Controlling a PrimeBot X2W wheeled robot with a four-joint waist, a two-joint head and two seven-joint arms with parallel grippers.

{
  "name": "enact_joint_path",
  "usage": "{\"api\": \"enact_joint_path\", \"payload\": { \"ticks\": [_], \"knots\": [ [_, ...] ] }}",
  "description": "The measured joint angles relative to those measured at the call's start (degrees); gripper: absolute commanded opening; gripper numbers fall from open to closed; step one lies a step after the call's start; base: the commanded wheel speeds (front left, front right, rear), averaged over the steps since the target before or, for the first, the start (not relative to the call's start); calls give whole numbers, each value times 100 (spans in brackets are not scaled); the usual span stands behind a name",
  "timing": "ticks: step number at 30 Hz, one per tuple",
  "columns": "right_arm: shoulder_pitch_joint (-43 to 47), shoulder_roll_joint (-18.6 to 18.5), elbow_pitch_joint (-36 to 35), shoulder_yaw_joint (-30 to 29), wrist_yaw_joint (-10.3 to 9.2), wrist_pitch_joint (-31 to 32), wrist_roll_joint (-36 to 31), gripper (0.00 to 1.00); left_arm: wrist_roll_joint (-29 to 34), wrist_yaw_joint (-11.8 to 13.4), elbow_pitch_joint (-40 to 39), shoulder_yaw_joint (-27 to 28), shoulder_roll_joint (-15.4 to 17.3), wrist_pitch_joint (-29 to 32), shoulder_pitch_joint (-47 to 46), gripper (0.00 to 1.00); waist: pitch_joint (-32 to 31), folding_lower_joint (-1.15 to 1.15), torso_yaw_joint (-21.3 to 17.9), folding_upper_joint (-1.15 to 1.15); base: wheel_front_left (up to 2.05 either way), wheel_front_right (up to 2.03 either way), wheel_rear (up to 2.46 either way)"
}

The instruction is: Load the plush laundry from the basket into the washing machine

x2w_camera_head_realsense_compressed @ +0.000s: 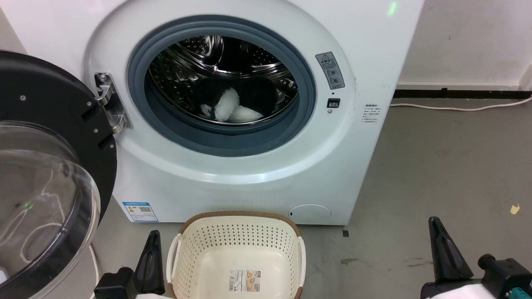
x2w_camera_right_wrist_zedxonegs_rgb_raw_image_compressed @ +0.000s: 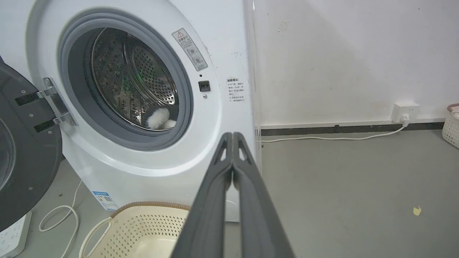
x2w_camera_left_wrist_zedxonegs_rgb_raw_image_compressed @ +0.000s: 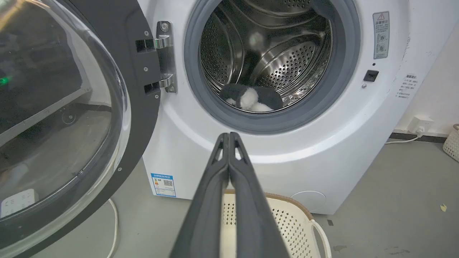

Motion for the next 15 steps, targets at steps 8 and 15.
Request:
{"api": "enact_joint_path", "payload": {
  "ticks": [8,15],
  "knots": [
    [-3,0,-9,9,0,90,-58,0,57,0,-15,5,0,87,-7,0,1,0,15,0,0,0,0],
    [-7,0,-30,16,0,153,-119,0,102,-1,-44,10,0,160,-24,0,3,0,28,0,0,0,0]
  ]
}}
